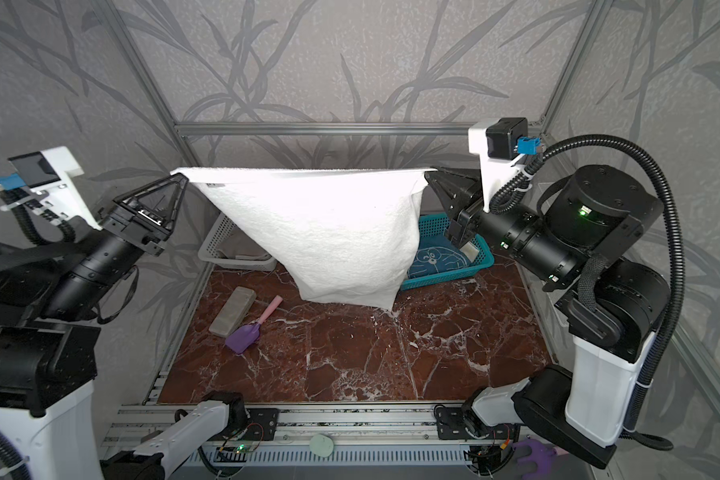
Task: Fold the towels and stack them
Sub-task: 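Lift the white towel's corner with the left gripper while the right holds, then raise the white towel high with both grippers, letting it hang down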
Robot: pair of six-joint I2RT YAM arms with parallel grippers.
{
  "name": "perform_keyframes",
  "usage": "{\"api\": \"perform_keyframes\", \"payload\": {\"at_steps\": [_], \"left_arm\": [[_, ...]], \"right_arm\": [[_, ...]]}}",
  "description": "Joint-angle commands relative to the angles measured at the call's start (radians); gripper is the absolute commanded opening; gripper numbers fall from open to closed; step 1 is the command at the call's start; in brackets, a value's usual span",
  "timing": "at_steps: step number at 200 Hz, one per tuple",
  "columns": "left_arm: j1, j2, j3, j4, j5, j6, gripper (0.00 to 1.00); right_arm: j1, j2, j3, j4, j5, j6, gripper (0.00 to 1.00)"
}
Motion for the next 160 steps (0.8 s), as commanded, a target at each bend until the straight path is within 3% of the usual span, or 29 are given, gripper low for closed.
{"api": "perform_keyframes", "payload": {"at_steps": [1, 59, 97, 127, 160], "left_arm": [[0.01, 0.039, 0.13, -0.024, -0.077, 0.01, 0.0], [0.009, 0.167, 0.314, -0.092, -0.132, 0.081, 0.0], [0.008, 0.256, 0.294, -0.098, -0.156, 0.127, 0.0], [0.008, 0.271, 0.086, -0.022, -0.159, 0.132, 0.0], [0.008, 0.285, -0.301, 0.177, -0.148, 0.092, 0.0]], "right_arm": [[-0.003, 0.015, 0.106, -0.092, 0.032, -0.04, 0.0], [-0.002, -0.03, 0.058, 0.035, 0.066, -0.082, 0.0], [-0.004, 0.016, 0.047, 0.058, 0.234, -0.178, 0.0], [-0.03, 0.076, -0.079, 0.05, 0.258, -0.209, 0.0], [-0.142, 0.214, -0.2, 0.007, 0.05, -0.115, 0.0]]}}
